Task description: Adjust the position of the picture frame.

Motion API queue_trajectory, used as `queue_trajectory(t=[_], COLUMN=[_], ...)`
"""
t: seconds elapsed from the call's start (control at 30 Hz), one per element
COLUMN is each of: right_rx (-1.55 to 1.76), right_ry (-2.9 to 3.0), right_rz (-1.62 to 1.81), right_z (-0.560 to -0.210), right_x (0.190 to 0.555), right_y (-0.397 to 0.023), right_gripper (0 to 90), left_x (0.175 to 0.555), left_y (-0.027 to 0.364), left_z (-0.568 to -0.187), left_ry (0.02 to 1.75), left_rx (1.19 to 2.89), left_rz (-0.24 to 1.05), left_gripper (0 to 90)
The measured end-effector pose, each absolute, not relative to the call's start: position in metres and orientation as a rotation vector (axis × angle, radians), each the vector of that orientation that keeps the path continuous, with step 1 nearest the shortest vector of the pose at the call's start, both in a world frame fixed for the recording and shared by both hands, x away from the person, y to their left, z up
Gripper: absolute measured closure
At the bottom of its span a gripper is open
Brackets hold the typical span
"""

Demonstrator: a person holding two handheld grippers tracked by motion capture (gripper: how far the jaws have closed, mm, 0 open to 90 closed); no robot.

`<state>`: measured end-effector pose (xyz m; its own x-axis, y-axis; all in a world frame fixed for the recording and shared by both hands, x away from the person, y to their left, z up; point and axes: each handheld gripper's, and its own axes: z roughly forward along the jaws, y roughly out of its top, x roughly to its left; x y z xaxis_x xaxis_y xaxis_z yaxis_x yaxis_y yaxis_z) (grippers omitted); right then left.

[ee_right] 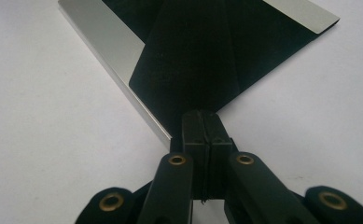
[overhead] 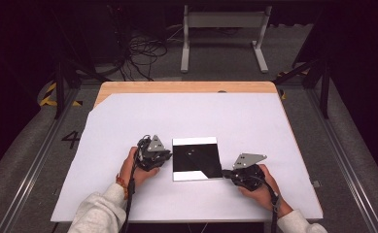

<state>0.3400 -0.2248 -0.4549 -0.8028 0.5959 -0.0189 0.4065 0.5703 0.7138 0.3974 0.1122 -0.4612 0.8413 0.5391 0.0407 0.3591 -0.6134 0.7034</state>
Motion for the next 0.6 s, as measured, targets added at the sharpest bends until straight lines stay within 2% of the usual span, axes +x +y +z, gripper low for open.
queue_trajectory(t=[0.37,0.6], right_rx=[0.833,0.835], right_ry=[2.548,2.546], right_rz=[1.066,1.076], right_z=[-0.455,-0.456], right_x=[0.333,0.333], right_y=[-0.221,-0.222], right_gripper=[90.0,90.0], left_x=[0.394,0.402], left_y=[0.110,0.108], left_z=[-0.465,-0.465], left_ry=[0.615,0.639], left_rx=[2.267,2.255], left_rz=[0.304,0.301], left_gripper=[80.1,85.2])
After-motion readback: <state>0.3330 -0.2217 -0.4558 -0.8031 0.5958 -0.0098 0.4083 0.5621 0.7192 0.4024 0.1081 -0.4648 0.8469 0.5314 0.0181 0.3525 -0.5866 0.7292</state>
